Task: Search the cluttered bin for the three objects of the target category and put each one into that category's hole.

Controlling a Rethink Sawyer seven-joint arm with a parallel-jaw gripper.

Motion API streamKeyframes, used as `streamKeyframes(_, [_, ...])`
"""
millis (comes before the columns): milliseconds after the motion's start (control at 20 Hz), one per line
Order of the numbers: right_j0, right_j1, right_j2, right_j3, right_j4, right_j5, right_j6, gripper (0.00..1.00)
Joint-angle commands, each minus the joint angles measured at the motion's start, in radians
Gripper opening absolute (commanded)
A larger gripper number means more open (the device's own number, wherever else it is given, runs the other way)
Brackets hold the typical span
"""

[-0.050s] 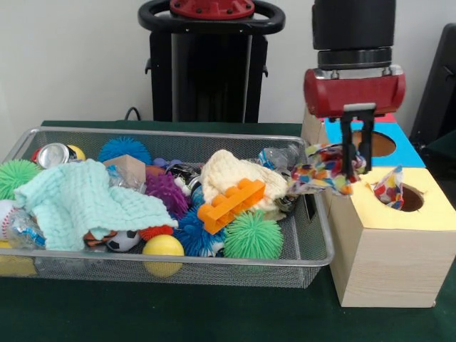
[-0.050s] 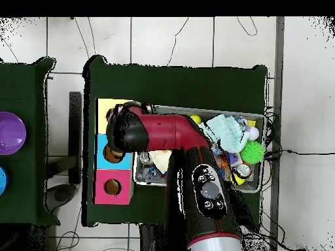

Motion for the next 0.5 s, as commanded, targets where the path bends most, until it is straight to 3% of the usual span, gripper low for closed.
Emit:
streamKeyframes(50, [-0.007,0.042,0.135,0.072,0.08,0.123,0.102,0.0])
streamKeyframes(500, [0.057,0.072,0.111,0.036,0.12,0.135,0.14,0.0])
